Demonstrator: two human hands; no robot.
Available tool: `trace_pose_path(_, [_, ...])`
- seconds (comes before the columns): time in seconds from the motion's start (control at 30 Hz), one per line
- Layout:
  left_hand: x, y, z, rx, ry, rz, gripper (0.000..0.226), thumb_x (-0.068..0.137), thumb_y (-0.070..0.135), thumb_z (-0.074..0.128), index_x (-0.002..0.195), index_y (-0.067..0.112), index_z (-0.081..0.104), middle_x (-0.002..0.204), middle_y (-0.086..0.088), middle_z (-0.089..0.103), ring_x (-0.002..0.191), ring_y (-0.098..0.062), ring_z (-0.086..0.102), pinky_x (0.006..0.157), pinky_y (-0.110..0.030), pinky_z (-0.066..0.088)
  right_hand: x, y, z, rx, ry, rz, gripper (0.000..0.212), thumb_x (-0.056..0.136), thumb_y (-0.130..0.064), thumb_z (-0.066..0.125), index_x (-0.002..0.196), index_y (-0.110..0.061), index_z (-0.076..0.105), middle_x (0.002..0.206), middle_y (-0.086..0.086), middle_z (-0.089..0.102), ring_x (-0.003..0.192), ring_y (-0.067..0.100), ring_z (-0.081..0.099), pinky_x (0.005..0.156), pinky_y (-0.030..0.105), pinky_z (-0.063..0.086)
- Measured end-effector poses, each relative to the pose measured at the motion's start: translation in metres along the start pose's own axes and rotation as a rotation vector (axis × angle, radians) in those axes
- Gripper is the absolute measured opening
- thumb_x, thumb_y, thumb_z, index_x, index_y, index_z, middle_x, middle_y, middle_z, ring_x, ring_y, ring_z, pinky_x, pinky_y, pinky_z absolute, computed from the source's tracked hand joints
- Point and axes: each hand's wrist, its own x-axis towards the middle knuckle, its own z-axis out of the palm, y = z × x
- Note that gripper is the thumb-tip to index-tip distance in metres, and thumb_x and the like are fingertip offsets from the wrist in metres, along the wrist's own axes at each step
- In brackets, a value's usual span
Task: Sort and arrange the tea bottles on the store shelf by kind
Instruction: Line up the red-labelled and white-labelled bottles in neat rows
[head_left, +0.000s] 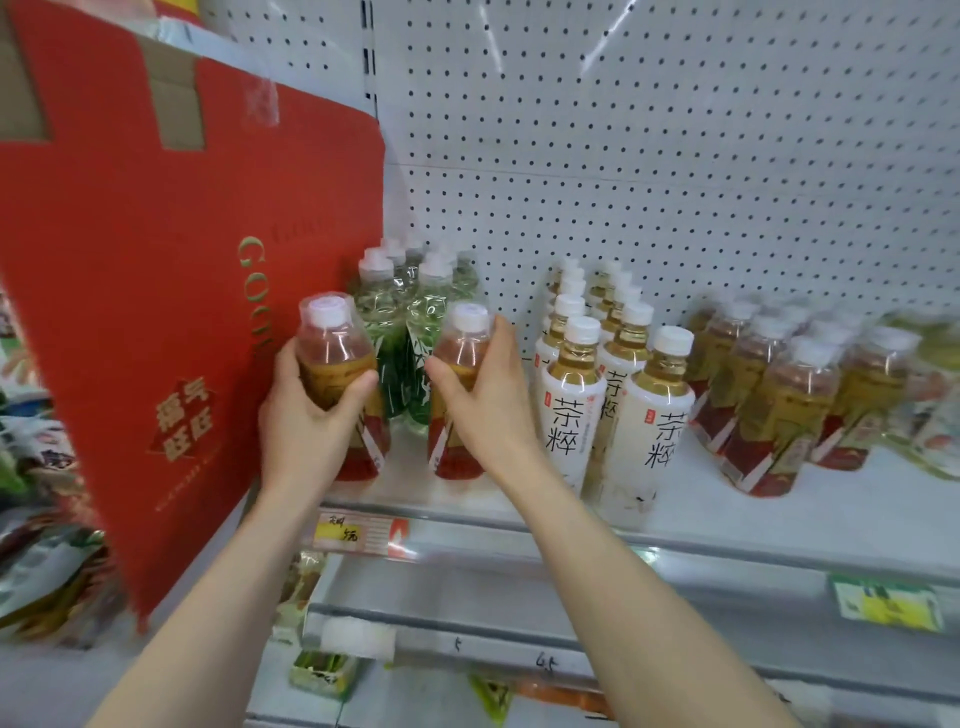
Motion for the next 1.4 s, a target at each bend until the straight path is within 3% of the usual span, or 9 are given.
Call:
trace_pose_path(0.13, [-0.012,0.026,-0.019,-0.038,-0.01,0.055,0.059,0.08,0.049,0.07,0.133,0.029,0.053,0.117,0.014,0.066,0.108,-0.004,0.061,0.097,-0.034,0.049,-0.004,-0.011,-0.024,0.092,-0.008,-0.012,0.058,0.084,-0.055,0.062,0.131,-0.03,0.037,0.117,-0.009,0.061,0.104,0.009,0.062,0.091,0.038,0.054])
trace_pose_path(0.3, [-0.048,0.057,-0.021,-0.061,-0.025,0.019,0.052,0.08,0.049,0.07,0.127,0.032,0.057,0.108,0.019,0.067,0.102,-0.002,0.062,0.096,-0.042,0.051,-0.034,-0.015,-0.074,0.152,-0.094,-0.021,0.058,0.09,-0.047,0.065,0.137,-0.026,0.037,0.111,-0.018,0.059,0.091,-0.013,0.054,0.072,0.007,0.039])
trace_pose_path(0.43, [-0.095,0.088,0.004,-0.092,-0.053,0.013,0.053,0.081,0.048,0.07,0.128,0.027,0.056,0.11,0.014,0.067,0.104,-0.007,0.063,0.096,-0.043,0.051,-0.067,0.001,-0.131,0.151,-0.093,-0.021,0.053,0.087,-0.048,0.069,0.128,-0.032,0.04,0.107,-0.021,0.06,0.091,-0.009,0.059,0.08,0.015,0.046])
trace_pose_path(0.6, [-0.158,0.141,0.065,-0.217,-0.149,-0.041,0.031,0.083,0.047,0.069,0.111,0.043,0.055,0.102,0.019,0.067,0.096,0.005,0.063,0.091,-0.036,0.052,-0.102,0.045,-0.232,0.14,-0.06,0.044,0.053,0.086,-0.043,0.072,0.128,-0.029,0.043,0.105,-0.023,0.063,0.091,-0.019,0.058,0.073,0.001,0.043])
trace_pose_path(0.77, [-0.205,0.183,0.133,-0.302,-0.261,-0.032,0.052,0.074,0.051,0.074,0.12,0.034,0.058,0.107,0.013,0.069,0.1,-0.004,0.065,0.091,-0.038,0.054,-0.114,0.101,-0.335,0.038,0.108,0.111,0.05,0.08,-0.033,0.078,0.122,-0.03,0.052,0.101,-0.015,0.069,0.09,0.0,0.066,0.085,0.032,0.056])
trace_pose_path(0.97, [-0.229,0.212,0.191,-0.307,-0.323,-0.011,0.044,0.078,0.045,0.074,0.107,0.067,0.05,0.109,0.02,0.066,0.105,-0.001,0.062,0.093,-0.039,0.053,-0.078,0.153,-0.403,-0.021,0.163,0.203,0.061,0.074,-0.031,0.081,0.125,-0.03,0.048,0.106,-0.01,0.068,0.091,0.006,0.067,0.085,0.041,0.059])
trace_pose_path(1.17, [-0.213,0.214,0.222,-0.245,-0.307,0.02,0.069,0.071,0.06,0.07,0.132,0.035,0.05,0.119,0.016,0.062,0.11,-0.006,0.059,0.095,-0.043,0.052,-0.029,0.191,-0.393,0.022,0.16,0.236,0.063,0.082,-0.025,0.08,0.13,-0.028,0.041,0.094,-0.032,0.047,0.077,-0.017,0.05,0.074,0.014,0.044])
trace_pose_path(1.3, [-0.201,0.211,0.229,-0.208,-0.302,0.034,0.075,0.068,0.065,0.068,0.134,0.033,0.05,0.12,0.019,0.061,0.111,-0.004,0.059,0.096,-0.041,0.052,-0.01,0.21,-0.365,0.056,0.181,0.259,0.077,0.072,-0.045,0.081,0.136,-0.031,0.041,0.123,-0.008,0.058,0.108,0.011,0.06,0.096,0.039,0.052])
trace_pose_path(1.4, [-0.193,0.208,0.235,-0.206,-0.314,0.042,0.062,0.075,0.05,0.075,0.131,0.033,0.053,0.112,0.028,0.058,0.106,0.005,0.058,0.094,-0.034,0.052,0.0,0.213,-0.348,0.058,0.2,0.239,0.074,0.073,-0.049,0.079,0.135,-0.033,0.042,0.137,-0.001,0.047,0.121,0.017,0.052,0.102,0.042,0.047])
